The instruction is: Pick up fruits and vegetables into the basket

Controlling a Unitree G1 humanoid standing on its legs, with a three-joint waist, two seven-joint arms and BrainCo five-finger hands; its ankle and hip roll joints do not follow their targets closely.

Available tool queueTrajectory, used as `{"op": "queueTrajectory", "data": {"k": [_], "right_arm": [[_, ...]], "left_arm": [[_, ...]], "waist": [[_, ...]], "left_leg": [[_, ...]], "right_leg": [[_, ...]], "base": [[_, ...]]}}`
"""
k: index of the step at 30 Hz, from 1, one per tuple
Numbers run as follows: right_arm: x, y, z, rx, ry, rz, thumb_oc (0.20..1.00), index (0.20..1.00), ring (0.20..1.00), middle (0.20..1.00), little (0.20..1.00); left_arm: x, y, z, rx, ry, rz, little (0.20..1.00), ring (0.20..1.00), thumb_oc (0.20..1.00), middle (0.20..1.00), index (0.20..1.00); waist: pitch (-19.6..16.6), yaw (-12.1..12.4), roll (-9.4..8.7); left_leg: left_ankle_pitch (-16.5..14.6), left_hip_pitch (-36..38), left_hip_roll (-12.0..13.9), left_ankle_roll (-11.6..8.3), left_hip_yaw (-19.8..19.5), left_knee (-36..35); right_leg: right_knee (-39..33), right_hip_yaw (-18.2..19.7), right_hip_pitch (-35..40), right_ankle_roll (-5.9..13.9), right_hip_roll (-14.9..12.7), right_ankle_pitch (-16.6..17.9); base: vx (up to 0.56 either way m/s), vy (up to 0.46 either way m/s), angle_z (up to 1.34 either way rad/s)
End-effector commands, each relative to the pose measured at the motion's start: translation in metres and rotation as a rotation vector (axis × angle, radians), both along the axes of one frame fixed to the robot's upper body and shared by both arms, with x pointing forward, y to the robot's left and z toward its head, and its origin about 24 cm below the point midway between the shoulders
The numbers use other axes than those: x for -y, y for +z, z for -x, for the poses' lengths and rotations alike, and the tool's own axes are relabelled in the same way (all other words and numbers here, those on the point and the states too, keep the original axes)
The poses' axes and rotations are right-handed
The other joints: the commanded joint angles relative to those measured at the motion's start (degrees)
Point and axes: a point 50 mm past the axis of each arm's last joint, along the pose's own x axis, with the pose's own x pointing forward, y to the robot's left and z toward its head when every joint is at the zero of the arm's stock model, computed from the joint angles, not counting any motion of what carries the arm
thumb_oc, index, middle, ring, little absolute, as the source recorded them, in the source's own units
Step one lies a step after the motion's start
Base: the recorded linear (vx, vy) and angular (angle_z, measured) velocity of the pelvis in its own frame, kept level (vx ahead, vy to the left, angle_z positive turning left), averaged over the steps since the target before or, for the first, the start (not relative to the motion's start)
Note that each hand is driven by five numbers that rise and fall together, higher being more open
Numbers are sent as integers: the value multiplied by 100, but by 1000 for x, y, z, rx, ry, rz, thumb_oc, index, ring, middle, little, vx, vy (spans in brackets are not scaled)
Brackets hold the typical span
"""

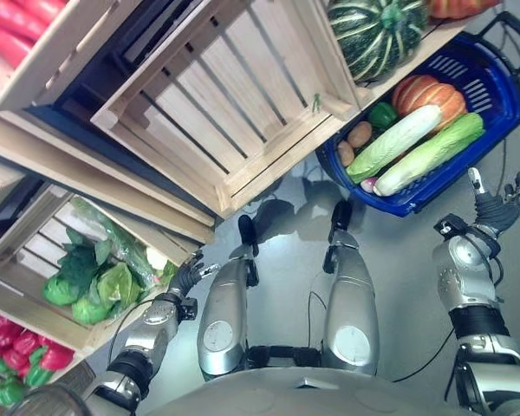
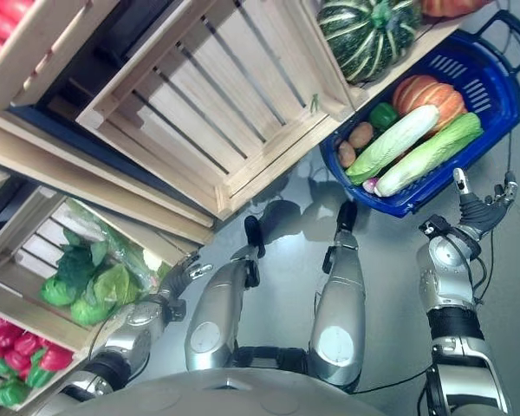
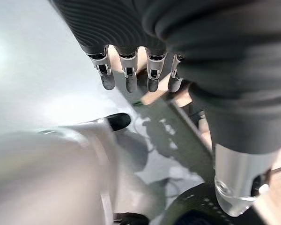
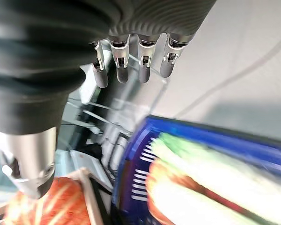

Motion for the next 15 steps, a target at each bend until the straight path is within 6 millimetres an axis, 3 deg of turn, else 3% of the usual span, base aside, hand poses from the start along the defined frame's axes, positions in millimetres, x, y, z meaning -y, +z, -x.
{"op": "queueTrajectory", "data": {"k": [1,10,14,15], "right_arm": [[-15,2,8,-5,123,135,1000,1000,1000,1000,1000],[-47,-50,24,-341,440,222,1000,1000,1000,1000,1000],[-70,-85,32,-569,694,214,1000,1000,1000,1000,1000],[-79,-104,39,-681,778,170,1000,1000,1000,1000,1000]], "left_arm": [[-20,-24,49,-143,35,-39,1000,1000,1000,1000,1000],[-15,-48,90,-311,63,-25,1000,1000,1000,1000,1000],[-13,-54,100,-377,51,-22,1000,1000,1000,1000,1000],[-13,-56,102,-396,46,-15,1000,1000,1000,1000,1000]], "waist": [[-761,-34,-388],[-1544,17,-589],[-1838,76,-641],[-1940,105,-666]], "left_leg": [[240,-5,170,32,119,-83],[248,894,209,8,178,-679],[305,1145,209,-18,189,-925],[321,1220,200,-16,188,-1004]], "right_leg": [[29,27,458,228,-21,-59],[-757,-111,1476,291,52,49],[-975,-207,1744,339,39,109],[-1041,-233,1828,349,39,131]], "base": [[111,60,-17],[100,38,-2],[69,56,-1],[59,49,-6]]}}
